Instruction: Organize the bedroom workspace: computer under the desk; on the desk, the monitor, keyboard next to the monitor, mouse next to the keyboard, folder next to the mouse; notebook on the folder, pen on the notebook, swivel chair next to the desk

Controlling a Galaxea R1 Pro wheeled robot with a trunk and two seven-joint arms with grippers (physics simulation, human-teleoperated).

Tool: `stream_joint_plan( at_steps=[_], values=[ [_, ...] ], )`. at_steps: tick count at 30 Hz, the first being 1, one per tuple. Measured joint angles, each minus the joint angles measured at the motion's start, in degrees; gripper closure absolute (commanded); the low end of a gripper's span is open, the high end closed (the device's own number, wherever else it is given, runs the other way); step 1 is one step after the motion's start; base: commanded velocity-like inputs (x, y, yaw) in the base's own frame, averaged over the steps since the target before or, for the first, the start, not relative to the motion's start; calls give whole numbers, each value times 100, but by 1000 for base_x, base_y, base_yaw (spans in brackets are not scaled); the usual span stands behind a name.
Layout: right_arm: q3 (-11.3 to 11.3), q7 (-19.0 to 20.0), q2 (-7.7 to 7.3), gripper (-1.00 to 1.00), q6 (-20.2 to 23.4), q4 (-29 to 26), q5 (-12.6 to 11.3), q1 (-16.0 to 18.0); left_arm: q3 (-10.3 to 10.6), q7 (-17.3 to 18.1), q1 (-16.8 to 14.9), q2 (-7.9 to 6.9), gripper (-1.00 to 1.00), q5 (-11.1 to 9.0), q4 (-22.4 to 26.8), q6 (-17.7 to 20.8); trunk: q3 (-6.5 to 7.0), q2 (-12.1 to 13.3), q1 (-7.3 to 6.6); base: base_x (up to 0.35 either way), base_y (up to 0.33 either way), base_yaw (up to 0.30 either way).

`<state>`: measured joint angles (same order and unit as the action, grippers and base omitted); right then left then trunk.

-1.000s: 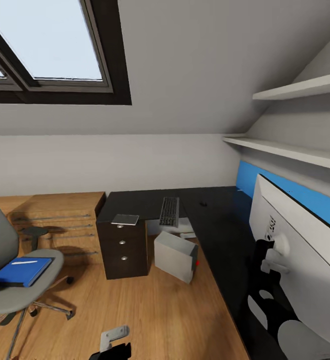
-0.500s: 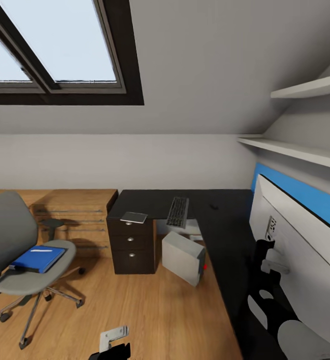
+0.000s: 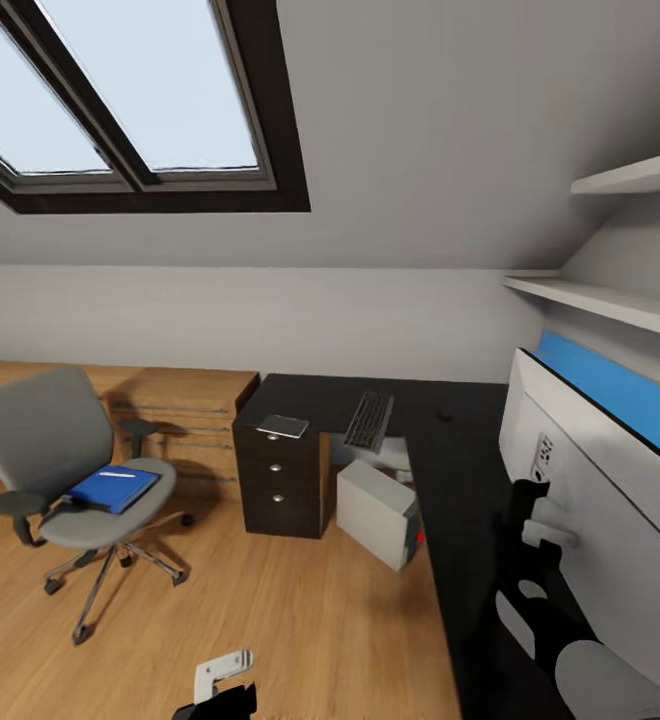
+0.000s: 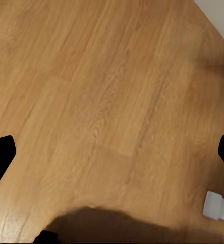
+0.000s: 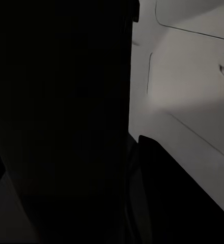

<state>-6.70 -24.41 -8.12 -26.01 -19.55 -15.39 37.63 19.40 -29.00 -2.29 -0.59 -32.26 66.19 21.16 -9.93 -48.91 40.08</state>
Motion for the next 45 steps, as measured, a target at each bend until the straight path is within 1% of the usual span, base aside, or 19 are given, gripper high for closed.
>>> stream_joint_plan(
  at_steps=[1, 3, 4, 5, 6, 8, 9, 10, 12, 16, 17, 21, 23, 27, 28, 30, 38, 43, 45],
  values=[
    [41, 14, 4, 100, 18, -7, 64, 2, -15, 2, 1, 2, -100, 1, -1, 0, 1, 0, 0, -223, -243, 227],
    [-129, 5, 1, 100, 8, -1, 18, 1, -22, 6, -1, 3, -100, 2, 0, 0, 0, 0, 0, -200, -252, 227],
    [-118, 16, 4, 100, 25, -9, 85, 1, -25, 6, -1, 3, -100, 2, -1, -1, 0, 0, 0, -182, -256, 227],
    [-249, -2, -1, 100, -4, 7, -10, 1, -27, 5, -1, 3, -100, 1, 0, 0, 0, 0, -1, -173, -258, 227],
    [-161, 16, 4, 100, 24, -6, 73, 3, -28, 4, -1, 3, -100, -1, -1, -1, 1, 0, -1, -146, -260, 227],
    [-266, 0, 0, 100, 2, 3, -9, 1, -34, 2, -1, 1, -100, -3, 0, 0, 0, 0, -1, -121, -246, 227],
    [-190, 17, 5, 100, 26, -9, 89, 2, -33, 1, -2, 1, -100, -4, -1, 0, 1, 0, -1, -77, -176, 227],
    [-289, -2, -1, 100, -15, 8, -14, 0, -35, 1, -1, 2, -100, -5, 1, 0, 0, 0, -2, -62, -141, 227],
    [-227, 8, 2, 100, 9, -2, 34, -1, -34, -1, -1, 8, -100, -7, 1, 0, 0, 0, -2, -26, -59, 227],
    [-286, 6, 0, 100, 9, 1, 14, 1, -41, -2, 0, 11, -100, -4, 2, 0, 0, 0, -3, -6, -13, 227],
    [-221, 13, 3, 100, 18, -5, 57, 1, -41, -2, -1, 11, -100, -3, 1, -1, 0, -1, -2, -1, -3, 226],
    [-285, 2, 0, 100, 9, 0, 12, 0, -49, -2, 0, 9, -100, 0, 2, 0, 0, 0, -3, 0, -1, 220],
    [-233, 8, 2, 100, 12, -6, 50, 0, -50, -2, -1, 11, -100, 0, 2, 0, 0, 0, -3, 0, 0, 218],
    [-284, 0, -1, 100, 0, 1, -2, 0, -51, -2, 0, 12, -100, 0, 3, 0, 0, 0, -3, 0, 0, 216],
    [-241, 10, 2, 100, 17, -5, 49, 2, -51, -2, -1, 12, -100, -1, 2, -1, 0, 0, -3, 0, 0, 182],
    [-298, 8, 0, 100, 19, -3, 39, 0, -50, -2, -2, 10, -100, 0, 1, -1, 0, -1, -2, 0, 0, 88],
    [-246, 1, 1, 100, 17, -7, 53, 0, -53, 0, -3, 4, -100, 2, -2, -4, 1, 0, -2, -36, -142, 17],
    [-296, -17, -1, 100, 2, -1, -1, -1, -73, -1, -3, 7, -100, 1, -1, -6, 0, 0, -1, -111, -236, 0],
    [-257, -11, 3, 100, 18, -9, 59, -1, -81, 0, -3, 6, -100, 2, -2, -6, 0, 0, -1, -114, -238, 0]
  ],
)
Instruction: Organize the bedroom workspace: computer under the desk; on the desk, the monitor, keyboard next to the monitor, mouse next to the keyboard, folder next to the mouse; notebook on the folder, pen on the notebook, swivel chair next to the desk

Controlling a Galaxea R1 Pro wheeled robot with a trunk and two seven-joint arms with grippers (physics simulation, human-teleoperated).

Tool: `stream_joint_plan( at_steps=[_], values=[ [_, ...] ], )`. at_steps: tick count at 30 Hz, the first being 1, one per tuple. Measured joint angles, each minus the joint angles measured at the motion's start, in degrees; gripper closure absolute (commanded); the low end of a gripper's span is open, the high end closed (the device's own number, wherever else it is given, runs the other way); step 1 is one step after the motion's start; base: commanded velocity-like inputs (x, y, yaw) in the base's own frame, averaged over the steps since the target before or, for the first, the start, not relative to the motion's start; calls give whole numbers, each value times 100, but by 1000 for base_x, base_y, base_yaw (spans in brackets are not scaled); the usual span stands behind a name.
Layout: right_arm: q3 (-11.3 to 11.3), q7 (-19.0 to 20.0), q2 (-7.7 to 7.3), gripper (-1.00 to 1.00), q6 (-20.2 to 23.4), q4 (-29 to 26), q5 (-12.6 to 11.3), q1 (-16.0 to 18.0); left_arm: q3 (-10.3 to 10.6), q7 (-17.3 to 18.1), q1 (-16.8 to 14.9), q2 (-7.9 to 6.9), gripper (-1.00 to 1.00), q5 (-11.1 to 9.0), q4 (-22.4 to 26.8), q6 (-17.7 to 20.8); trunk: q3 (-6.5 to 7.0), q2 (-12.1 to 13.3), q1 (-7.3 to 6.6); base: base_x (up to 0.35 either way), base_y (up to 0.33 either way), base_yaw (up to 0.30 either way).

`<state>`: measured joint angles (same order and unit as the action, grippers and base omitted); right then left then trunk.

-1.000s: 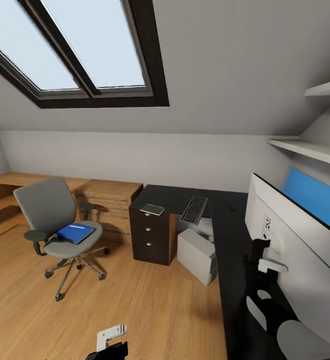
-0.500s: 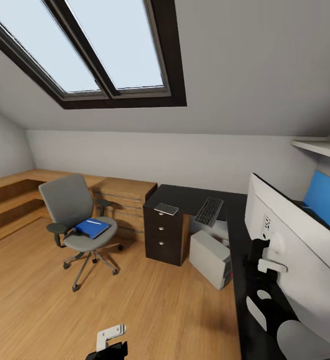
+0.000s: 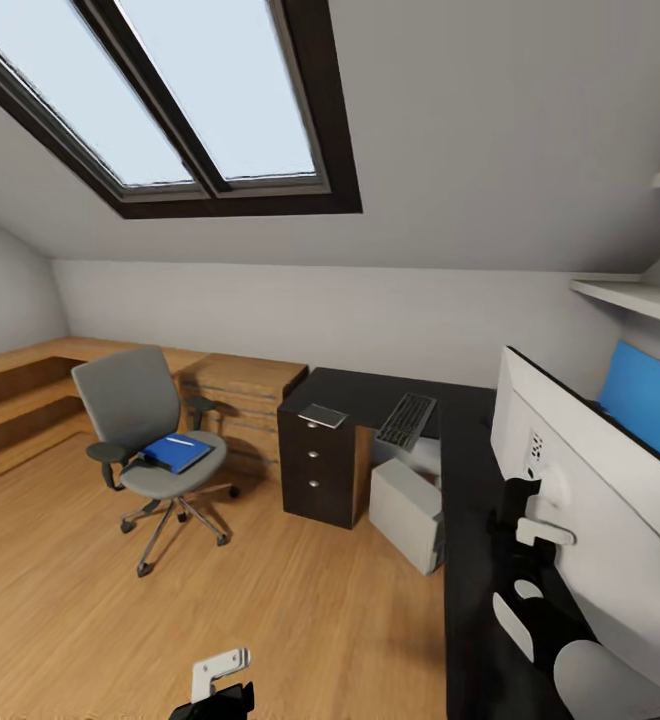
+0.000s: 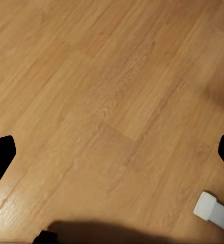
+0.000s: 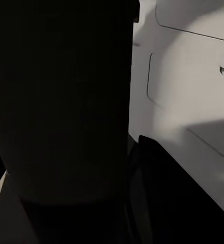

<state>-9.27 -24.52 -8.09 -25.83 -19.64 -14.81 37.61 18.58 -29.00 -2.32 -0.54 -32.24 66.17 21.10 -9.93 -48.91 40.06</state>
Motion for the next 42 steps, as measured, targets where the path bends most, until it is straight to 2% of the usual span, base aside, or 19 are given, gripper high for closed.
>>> stream_joint_plan(
  at_steps=[9, 14, 15, 17, 18, 19, 20, 22, 26, 27, 29, 30, 31, 33, 34, 35, 37, 38, 42],
  values=[
    [-16, -15, 40, 100, -3, 2, -16, -1, -27, 0, 2, -8, -100, 1, 6, -2, 0, 0, -1, -56, -130, 0],
    [-3, -6, 44, 100, 18, -2, 35, 1, -150, 1, 0, 3, -100, 3, 8, -4, 0, 0, 0, -33, -108, 0],
    [-49, -22, 40, 100, -9, 6, -48, -1, -153, 2, 0, 4, -100, 4, 9, -4, 0, 0, 0, -82, -252, 0],
    [35, -11, 43, 100, -6, -2, 7, 1, -157, 4, 2, 5, -100, 6, 7, -5, 0, 0, 0, -66, -264, 0],
    [-74, -23, 39, 100, -28, 15, -77, 1, -159, 4, 1, 5, -100, 7, 8, -5, 0, 0, -1, -44, -246, 0],
    [22, -3, 44, 100, 12, 1, 15, 3, -158, 3, 1, 6, -100, 6, 7, -5, 1, 0, -1, -22, -135, 0],
    [-19, -19, 40, 100, -27, 17, -54, -1, -161, 0, 1, 6, -100, 6, 10, -4, 0, -1, -1, -11, -69, 0],
    [19, -6, 42, 100, -3, 0, 2, 1, -160, -2, 0, 6, -100, 3, 10, -4, 0, 0, -1, -8, -50, 0],
    [-35, -24, 39, 100, -30, 11, -80, 0, -162, -2, 2, 6, -100, 0, 11, -3, 0, -1, -1, -3, -18, 0],
    [18, -12, 43, 100, 5, 1, 10, 3, -161, -2, 1, 6, -100, -1, 8, -4, 1, -1, -1, 0, 0, 0],
    [-62, -25, 39, 100, -8, 18, -68, 0, -163, -3, 0, 6, -100, -2, 9, -4, 0, -1, -1, 0, 0, 0],
    [49, -14, 43, 100, 6, 9, 8, 1, -164, -3, 0, 6, -100, -2, 9, -4, 0, 0, -1, 0, 0, 0],
    [-26, -28, 39, 100, -26, 15, -70, -1, -166, -3, 0, 3, -100, -1, 10, -3, -1, 0, -1, 0, 0, 0],
    [-5, -14, 43, 100, 4, 7, 14, 0, -167, -3, 0, 5, -100, -2, 8, -4, 0, 0, -1, 0, 0, 0],
    [-63, -25, 39, 100, -11, 19, -68, 0, -168, -3, 1, 5, -100, -2, 9, -4, 0, -1, -1, 0, 0, 0],
    [53, -9, 44, 100, 8, 6, 14, 1, -168, -3, 1, 4, -100, -2, 9, -4, 0, 0, -1, 0, 0, 0],
    [-20, -17, 41, 100, -7, 13, -26, 2, -169, -3, 2, 4, -100, -2, 9, -4, 1, -1, -1, 0, 0, 0],
    [18, -7, 44, -100, 8, 6, 22, 0, -169, -3, 1, 3, -100, -2, 9, -3, 0, 0, -1, 0, 0, 0],
    [-53, -21, 41, -100, -17, 0, 16, 4, -171, -2, 1, -1, -100, -1, 10, -3, 1, -1, -2, 0, 0, 0]
  ],
)
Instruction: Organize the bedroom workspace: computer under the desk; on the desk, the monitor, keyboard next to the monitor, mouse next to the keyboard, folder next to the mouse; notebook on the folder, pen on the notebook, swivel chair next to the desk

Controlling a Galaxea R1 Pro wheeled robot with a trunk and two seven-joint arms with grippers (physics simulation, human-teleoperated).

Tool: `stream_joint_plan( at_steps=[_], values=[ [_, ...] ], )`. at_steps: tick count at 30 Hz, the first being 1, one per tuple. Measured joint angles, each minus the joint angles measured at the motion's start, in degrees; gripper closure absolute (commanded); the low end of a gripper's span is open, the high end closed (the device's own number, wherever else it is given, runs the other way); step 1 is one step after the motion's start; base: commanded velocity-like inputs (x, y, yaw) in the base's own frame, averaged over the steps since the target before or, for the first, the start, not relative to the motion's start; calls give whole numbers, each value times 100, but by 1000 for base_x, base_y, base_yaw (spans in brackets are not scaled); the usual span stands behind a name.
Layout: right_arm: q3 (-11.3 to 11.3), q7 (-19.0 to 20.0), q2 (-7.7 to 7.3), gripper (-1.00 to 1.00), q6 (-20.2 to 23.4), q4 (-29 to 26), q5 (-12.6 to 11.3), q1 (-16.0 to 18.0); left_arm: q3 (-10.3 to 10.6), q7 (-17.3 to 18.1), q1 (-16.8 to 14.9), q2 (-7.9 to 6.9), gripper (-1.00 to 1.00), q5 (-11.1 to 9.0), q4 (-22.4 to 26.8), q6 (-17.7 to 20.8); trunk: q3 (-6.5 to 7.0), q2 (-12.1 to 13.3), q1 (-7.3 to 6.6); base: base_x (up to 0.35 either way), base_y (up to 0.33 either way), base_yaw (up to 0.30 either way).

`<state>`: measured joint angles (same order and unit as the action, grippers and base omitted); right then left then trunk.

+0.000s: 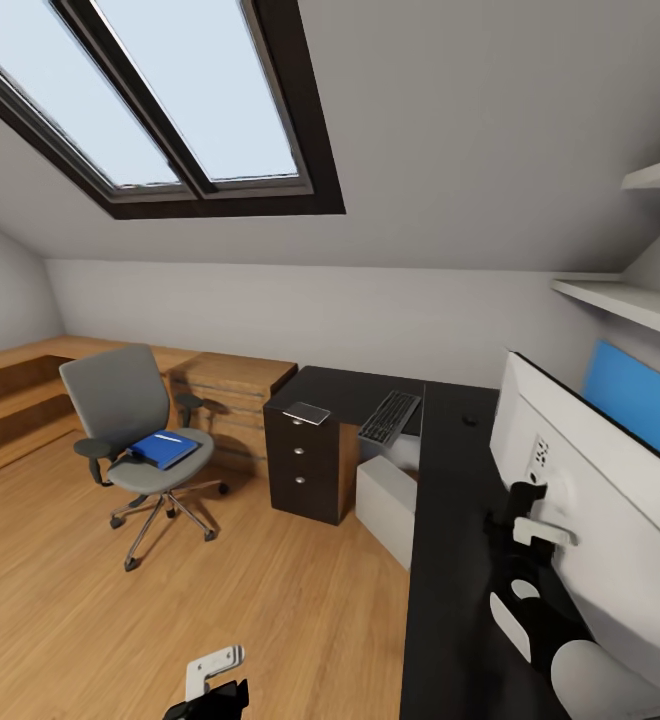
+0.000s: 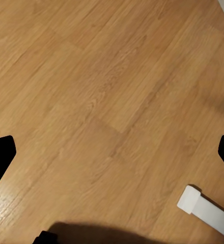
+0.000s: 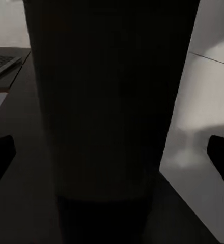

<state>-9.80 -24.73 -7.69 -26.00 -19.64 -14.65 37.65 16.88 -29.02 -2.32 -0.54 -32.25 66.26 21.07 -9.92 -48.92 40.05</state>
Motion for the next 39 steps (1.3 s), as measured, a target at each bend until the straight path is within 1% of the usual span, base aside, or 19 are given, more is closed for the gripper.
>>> stream_joint_plan(
  at_steps=[21, 30, 34, 37, 39],
  values=[
    [-8, 18, 0, -100, -4, -6, -1, 0, -9, 1, 3, 0, -100, 1, -1, 0, 0, 0, 1, -5, 0, 0],
    [-8, 18, 0, -100, -5, -6, -1, 0, -9, 1, 0, -1, -100, 0, 0, 0, 0, 0, 2, -190, 0, 0],
    [-8, 18, 0, -100, -5, -6, -1, 0, -9, 1, 2, -1, -100, 1, -1, 0, 0, 0, 1, -68, -2, 0],
    [-9, 18, -1, -100, -4, -5, 1, 0, -7, 0, 0, -1, -100, -1, -1, -7, 0, 1, 2, -153, -163, 0],
    [-57, 38, 2, -100, 20, -9, 46, 1, -11, 1, -1, -1, -100, 0, -3, -9, 1, 1, 2, -170, -259, 0]
  ],
)
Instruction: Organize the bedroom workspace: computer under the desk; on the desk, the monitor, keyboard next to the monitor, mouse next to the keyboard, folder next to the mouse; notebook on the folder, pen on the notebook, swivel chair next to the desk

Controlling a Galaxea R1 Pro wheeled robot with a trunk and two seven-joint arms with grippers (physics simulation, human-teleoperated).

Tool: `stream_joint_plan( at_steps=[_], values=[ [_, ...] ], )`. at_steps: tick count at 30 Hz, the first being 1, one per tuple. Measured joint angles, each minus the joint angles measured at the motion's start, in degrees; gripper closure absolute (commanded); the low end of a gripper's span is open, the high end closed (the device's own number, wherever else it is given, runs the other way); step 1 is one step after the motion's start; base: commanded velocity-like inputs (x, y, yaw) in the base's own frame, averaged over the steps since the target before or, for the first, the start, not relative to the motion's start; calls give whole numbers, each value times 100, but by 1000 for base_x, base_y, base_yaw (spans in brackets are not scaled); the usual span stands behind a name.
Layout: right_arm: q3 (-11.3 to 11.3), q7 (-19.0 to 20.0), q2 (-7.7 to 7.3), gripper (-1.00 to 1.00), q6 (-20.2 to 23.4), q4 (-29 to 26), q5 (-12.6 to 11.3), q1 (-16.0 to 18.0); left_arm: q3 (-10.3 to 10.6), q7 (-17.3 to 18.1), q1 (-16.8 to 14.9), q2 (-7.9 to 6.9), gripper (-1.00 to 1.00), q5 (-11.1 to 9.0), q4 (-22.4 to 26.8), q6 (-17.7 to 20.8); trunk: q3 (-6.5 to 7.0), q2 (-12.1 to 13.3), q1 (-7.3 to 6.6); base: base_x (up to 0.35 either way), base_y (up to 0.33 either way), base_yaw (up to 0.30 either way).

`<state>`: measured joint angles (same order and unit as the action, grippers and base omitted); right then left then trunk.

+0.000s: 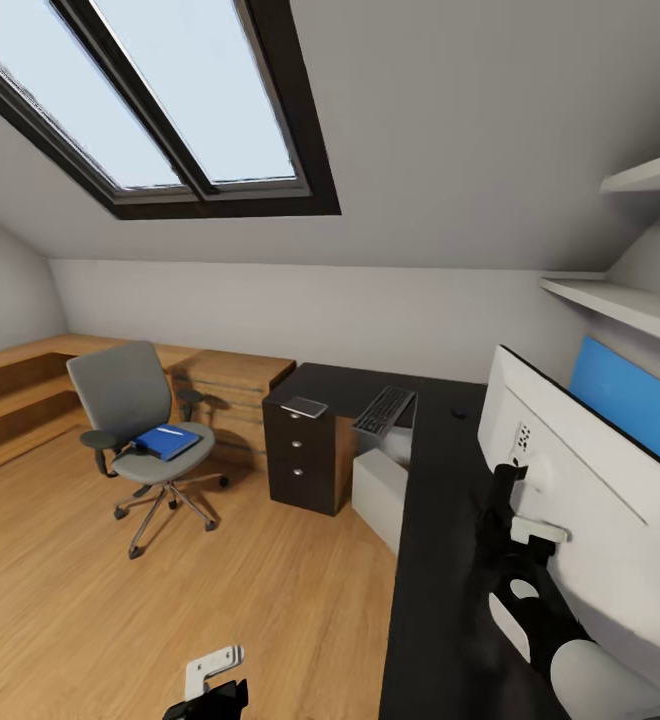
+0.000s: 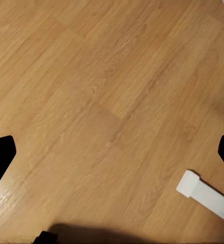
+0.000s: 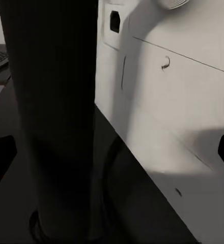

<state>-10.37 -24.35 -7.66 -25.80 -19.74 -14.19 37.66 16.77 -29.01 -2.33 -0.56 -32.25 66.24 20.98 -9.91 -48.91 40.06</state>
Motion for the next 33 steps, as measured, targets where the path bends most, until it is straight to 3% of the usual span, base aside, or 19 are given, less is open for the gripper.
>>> stream_joint_plan(
  at_steps=[13, 33],
  values=[
    [36, -26, -1, -100, -14, 3, -36, -1, -9, 3, 2, -14, -100, 2, 1, -14, -1, -1, -2, -58, -298, 0],
    [29, -30, -2, -100, -13, 2, -32, -2, -17, 1, 0, -23, -100, 3, 0, -4, 8, -1, -2, 0, -16, -31]
  ],
)
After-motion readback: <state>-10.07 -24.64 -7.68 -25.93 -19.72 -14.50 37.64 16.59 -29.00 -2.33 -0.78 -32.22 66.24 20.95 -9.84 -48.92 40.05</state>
